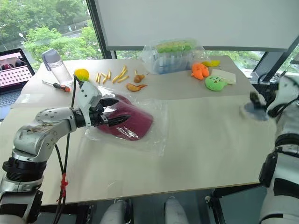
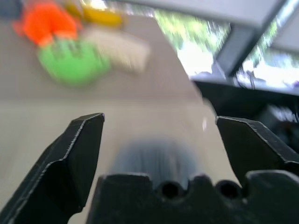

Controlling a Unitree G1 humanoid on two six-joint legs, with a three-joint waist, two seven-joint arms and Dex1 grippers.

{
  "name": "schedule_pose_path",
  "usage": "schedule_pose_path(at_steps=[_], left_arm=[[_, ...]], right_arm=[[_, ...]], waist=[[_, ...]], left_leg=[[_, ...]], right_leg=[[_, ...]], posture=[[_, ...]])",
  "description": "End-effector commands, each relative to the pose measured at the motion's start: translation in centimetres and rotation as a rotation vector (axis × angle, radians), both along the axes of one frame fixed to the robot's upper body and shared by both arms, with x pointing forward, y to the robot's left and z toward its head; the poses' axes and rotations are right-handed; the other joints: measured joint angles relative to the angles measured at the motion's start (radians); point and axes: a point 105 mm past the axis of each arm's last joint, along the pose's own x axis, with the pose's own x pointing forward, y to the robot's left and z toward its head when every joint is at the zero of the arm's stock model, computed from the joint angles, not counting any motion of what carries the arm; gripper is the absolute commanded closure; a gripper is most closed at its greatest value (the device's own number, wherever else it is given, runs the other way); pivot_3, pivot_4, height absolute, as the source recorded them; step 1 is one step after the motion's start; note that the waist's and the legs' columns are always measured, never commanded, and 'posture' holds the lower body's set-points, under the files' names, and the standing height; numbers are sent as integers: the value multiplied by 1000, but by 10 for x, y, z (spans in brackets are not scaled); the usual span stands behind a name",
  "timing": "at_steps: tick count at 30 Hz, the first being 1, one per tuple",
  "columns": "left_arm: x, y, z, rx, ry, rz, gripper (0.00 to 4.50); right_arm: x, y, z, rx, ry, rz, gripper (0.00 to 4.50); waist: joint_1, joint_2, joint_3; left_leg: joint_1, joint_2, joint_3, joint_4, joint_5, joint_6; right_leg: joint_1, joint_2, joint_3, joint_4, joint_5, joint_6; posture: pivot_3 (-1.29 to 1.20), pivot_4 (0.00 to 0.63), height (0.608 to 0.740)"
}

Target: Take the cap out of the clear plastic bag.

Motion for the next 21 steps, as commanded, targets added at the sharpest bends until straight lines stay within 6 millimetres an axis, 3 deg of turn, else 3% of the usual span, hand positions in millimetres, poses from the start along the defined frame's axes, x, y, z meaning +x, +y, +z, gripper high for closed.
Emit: schedule_pose_path(at_steps=[1, 5, 10, 13, 15, 21], left_arm=[[2, -11, 8, 14, -48, -40, 0], [6, -23, 7, 15, -46, -83, 0], [6, -42, -4, 107, -63, -165, 0], [9, -49, -16, 212, -102, -174, 0], [-3, -55, -29, 274, -85, -255, 0], [-22, -49, -47, 380, -45, -396, 0]], right_arm=[[3, 41, 30, -9, -47, 255, 85], [-9, 108, 23, -123, 39, 556, 85], [-45, 160, -5, -135, 209, 778, 85], [-64, 173, -22, -127, 314, 850, 85], [-75, 180, -36, -104, 370, 890, 85], [-86, 182, -58, -59, 440, 883, 85]], waist=[[3, 0, 0], [11, 0, 0], [35, 0, 0], [53, 0, 0], [62, 0, 0], [63, 0, 0]], left_leg=[[0, 0, 0, 0, 0, 0], [-1, 0, 0, 0, 0, 0], [-4, 0, 0, 0, 0, 0], [-5, 0, 0, 0, 0, 0], [-5, 0, 0, 1, 0, 0], [-5, 1, 0, 5, 0, 0]], right_leg=[[0, 0, 0, 0, 0, 0], [0, 0, 0, 1, 3, 2], [-3, 0, 0, 2, 4, 0], [-4, 0, -1, 1, 4, 0], [-3, 0, -1, 0, 3, -1], [-3, 0, -1, 1, 0, -5]], posture=[[0, 150, 739], [0, 150, 739], [0, 150, 739], [0, 150, 739], [0, 150, 739], [0, 150, 739]])
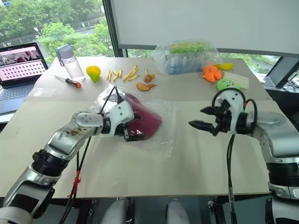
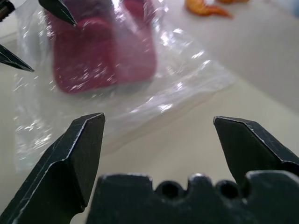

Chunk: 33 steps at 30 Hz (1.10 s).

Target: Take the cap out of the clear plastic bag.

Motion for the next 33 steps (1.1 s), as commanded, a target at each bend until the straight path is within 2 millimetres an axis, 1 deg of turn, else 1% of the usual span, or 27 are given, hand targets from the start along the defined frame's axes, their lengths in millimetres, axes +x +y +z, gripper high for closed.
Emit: schedule_pose_path(at_steps=[1, 3, 5, 6, 8, 10, 12, 14, 16, 19, 22, 25, 28, 31, 33], left_arm=[[-15, 2, 10, 31, -34, -130, 0], [-21, 27, 13, 146, -56, -157, 0], [-27, 52, 17, 241, -63, -159, 0], [-30, 63, 18, 280, -63, -158, 0], [-33, 75, 19, 325, -66, -151, 0], [-32, 73, 19, 319, -92, -148, 0], [-26, 67, 18, 324, -158, -141, 0], [-20, 55, 22, 291, -215, -138, 0], [-14, 47, 27, 260, -250, -132, 0], [-4, 43, 21, 328, -318, -160, 0], [3, 44, 13, 385, -347, -189, 0], [5, 43, 6, 391, -301, -214, 0], [5, 39, 6, 381, -282, -243, 0], [-4, 38, 9, 351, -217, -296, 0], [-8, 46, 11, 365, -170, -310, 0]], right_arm=[[-6, 0, 6, 12, -15, -2, 85], [-8, -2, 1, 12, 2, -9, 85], [-10, -5, -2, 7, 15, -10, 85], [-10, -5, -4, 0, 21, -1, 85], [-9, -6, -6, -8, 25, 7, 85], [-4, -5, -7, -11, 19, 2, 85], [1, 0, -6, -2, 18, 12, 85], [2, 8, -6, -1, 24, 43, 85], [2, 11, -6, -2, 27, 58, 85], [5, 12, -3, -8, 15, 53, 85], [6, 11, -2, -14, 9, 47, 85], [7, 10, -2, -15, 0, 34, 85], [5, 9, -1, -11, -5, 24, 85], [3, 4, -3, -13, -3, 2, 85], [2, -4, -8, -34, 5, -20, 85]], waist=[[-2, 0, 0], [-7, 0, 0], [-13, 0, 0], [-14, 0, 0], [-14, 0, 0], [-8, 0, 0], [0, 0, 0], [3, 0, 0], [5, -1, 0], [4, -1, 0], [0, 0, 0], [0, 0, 0], [1, 0, 0], [2, 0, 0], [2, 0, 0]], left_leg=[[0, 0, 0, 1, 0, 0], [0, 1, 0, 3, 0, 0], [0, 2, 0, 4, -5, -7], [0, 2, 0, 4, -5, -8], [0, 2, 0, 4, -5, -8], [0, 2, 1, 4, -5, -8], [0, 1, 1, 5, -5, -8], [-1, 1, 1, 6, -5, -8], [-3, 2, 1, 6, -5, -8], [-7, 1, 0, 6, -5, -7], [-8, 1, 0, 6, 0, 0], [-8, 2, 0, 6, 0, 0], [-11, 2, 0, 7, 0, 0], [-13, 2, 0, 8, 0, 0], [-13, 2, 0, 8, 0, 0]], right_leg=[[0, 0, 0, 0, 0, 0], [0, 0, 0, 0, 1, 2], [0, 0, 0, 0, 1, 2], [0, 0, 0, 1, 1, 2], [0, 0, 0, 0, 1, 2], [0, -1, 0, 0, 1, 2], [0, -1, 0, -1, 1, 2], [0, -1, 0, -1, 1, 2], [-1, -1, -1, -1, 1, 2], [-4, 0, -1, 0, 1, 2], [-5, 0, -1, 0, 2, 2], [-5, 0, -1, 0, 2, 2], [-8, 0, -1, 2, 2, 2], [-10, 0, -1, 2, 4, 0], [-10, 0, -1, 2, 4, -1]], posture=[[0, 150, 739], [0, 150, 739], [0, 150, 739], [0, 150, 739], [0, 150, 739], [0, 150, 739], [0, 150, 739], [0, 150, 739], [0, 150, 739], [0, 150, 739], [0, 150, 739], [0, 150, 739], [0, 150, 739], [0, 150, 739], [0, 150, 739]])
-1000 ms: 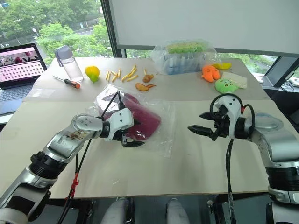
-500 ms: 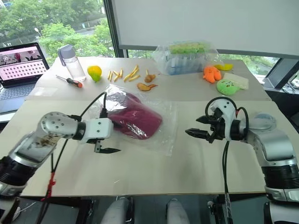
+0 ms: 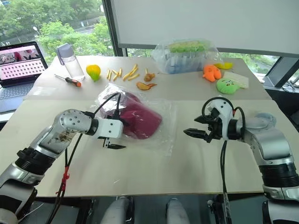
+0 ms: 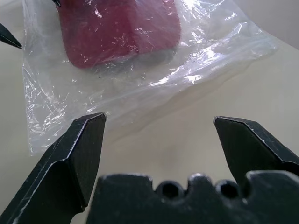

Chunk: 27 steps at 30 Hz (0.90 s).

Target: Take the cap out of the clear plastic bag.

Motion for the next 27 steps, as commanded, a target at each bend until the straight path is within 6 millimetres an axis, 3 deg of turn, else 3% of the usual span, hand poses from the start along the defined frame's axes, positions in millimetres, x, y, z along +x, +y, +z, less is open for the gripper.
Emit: schedule_pose_path(at_steps=[1, 5, 11, 13, 14, 15, 19, 25, 27], left_arm=[[-3, 8, 17, 3, 26, -21, 0], [15, 14, 18, 46, -64, 6, 0], [36, 4, -7, 66, -132, 3, 0], [41, -2, -4, 37, -160, 9, 0], [44, -3, -2, 28, -176, 12, 507], [45, -4, -1, 18, -185, 12, 695], [45, -2, -1, 26, -187, 0, 2228], [40, 0, 1, 41, -169, -53, 4447], [38, -1, 3, 36, -163, -67, 4447]], right_arm=[[-2, -15, 9, -36, -56, -35, 85], [-1, -23, 5, -61, -55, -58, 85], [-4, -22, 6, -64, -67, -38, 85], [-5, -24, 6, -68, -67, -42, 85], [-5, -25, 6, -69, -67, -46, 0], [-5, -26, 7, -70, -68, -48, 0], [-7, -25, 8, -67, -67, -41, 0], [-9, -13, 13, -46, -80, 15, 0], [-9, -9, 16, -34, -89, 30, 0]], waist=[[0, 0, 0], [0, 0, 0], [0, 0, 0], [1, 0, 0], [1, 0, 0], [2, 0, 0], [1, 0, 0], [-1, 0, 0], [0, 0, 0]], left_leg=[[0, 0, 0, 0, 0, 0], [0, 0, 0, 1, 0, 0], [0, 0, 0, 4, 0, 1], [-1, 0, 0, 3, 0, 1], [-1, 0, -1, 3, 0, 1], [-1, 0, -1, 4, 0, 1], [-1, 0, -1, 5, 0, 1], [-1, 0, -1, 4, 0, 1], [-1, 0, 0, 4, 0, 1]], right_leg=[[0, 0, 0, 0, 0, 0], [-1, 0, 0, 1, -1, 1], [1, 0, 0, 2, -2, 4], [0, 0, 0, 2, -1, 2], [0, 0, 0, 3, 1, 0], [0, 0, 0, 4, 1, 0], [0, 0, 0, 4, 0, 1], [-1, 0, 0, 6, 0, 1], [-1, 0, 0, 6, 0, 1]], posture=[[0, 150, 739], [0, 150, 739], [0, 150, 739], [0, 150, 739], [0, 150, 739], [0, 150, 739], [0, 150, 739], [0, 150, 739], [0, 150, 739]])
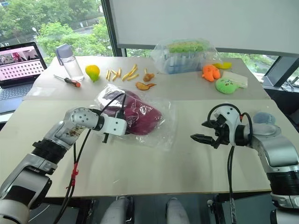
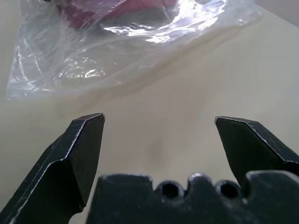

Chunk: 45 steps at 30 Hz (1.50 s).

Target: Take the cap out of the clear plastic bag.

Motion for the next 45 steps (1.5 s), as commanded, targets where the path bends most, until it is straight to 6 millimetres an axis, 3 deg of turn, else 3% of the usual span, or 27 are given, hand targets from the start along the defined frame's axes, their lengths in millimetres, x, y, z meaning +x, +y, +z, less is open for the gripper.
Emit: schedule_pose_path(at_steps=[1, 3, 7, 11, 14, 15, 19, 24, 27, 30, 37, 45], left_arm=[[0, -2, 22, -22, -35, -40, 4447], [-2, -3, 27, -29, -27, -54, 4447], [3, 0, 57, -86, -73, -42, 4447], [-3, 2, 84, -160, -55, -37, 4447], [-13, 4, 91, -192, -9, -26, 4447], [-17, 6, 90, -194, 13, -22, 4447], [-38, 17, 81, -152, 98, -8, 3548], [-67, 33, 74, -83, 198, 23, 1840], [-87, 55, 51, 89, 291, 81, 834], [-85, 51, 42, 94, 250, 93, 55], [-59, 13, 26, 38, 61, 73, 55], [-42, 2, -2, 113, -62, 58, 55]], right_arm=[[-1, 11, 26, 40, -87, 62, 0], [-2, 17, 31, 63, -99, 90, 0], [-3, 29, 43, 109, -130, 137, 0], [-1, 31, 44, 116, -129, 142, 0], [2, 34, 42, 116, -122, 152, 0], [2, 36, 41, 119, -120, 160, 0], [6, 45, 39, 129, -109, 193, 0], [9, 58, 38, 139, -99, 243, 0], [11, 66, 37, 146, -91, 273, 0], [15, 70, 35, 143, -91, 274, 0], [11, 67, 33, 140, -92, 255, 0], [2, 54, 32, 136, -97, 194, 0]], waist=[[0, 0, 0], [-1, 0, 0], [0, 0, 0], [-1, 0, 0], [-1, 0, 0], [-2, 0, 0], [-14, 0, 0], [-9, 0, 0], [-9, 0, 0], [-4, 0, 0], [13, 0, 0], [6, 0, 0]], left_leg=[[0, 0, 0, 0, 0, 0], [0, 0, 0, 0, 0, 0], [0, 0, 0, 0, 0, 0], [0, 0, 0, 0, 0, 0], [0, 0, 0, 0, 0, 0], [0, 0, 0, 0, 0, 0], [0, 0, 0, 1, 0, 0], [0, 0, -1, 1, 0, 0], [0, 0, -1, 0, 0, 0], [0, 1, 0, 0, 0, 0], [0, 0, 0, 1, 0, 0], [0, 0, 0, 1, 0, 0]], right_leg=[[0, 0, 0, 0, 0, 0], [0, 0, 0, 0, 0, 0], [-1, 0, 0, 2, 0, 0], [-1, 0, 0, 2, -1, 0], [-1, 0, 0, 4, -1, 1], [-1, 0, 0, 5, -1, 1], [-1, 0, 0, 5, -2, 2], [-2, 1, 0, 7, -4, -1], [-2, 1, 0, 7, -5, -2], [-3, 0, 0, 7, -5, -3], [-2, 0, 0, 7, -5, -4], [-2, 0, 0, 8, -5, -3]], posture=[[0, 150, 739], [0, 150, 739], [0, 150, 739], [0, 150, 739], [0, 150, 739], [0, 150, 739], [0, 150, 739], [0, 150, 739], [0, 150, 739], [0, 150, 739], [0, 150, 739], [0, 150, 739]])
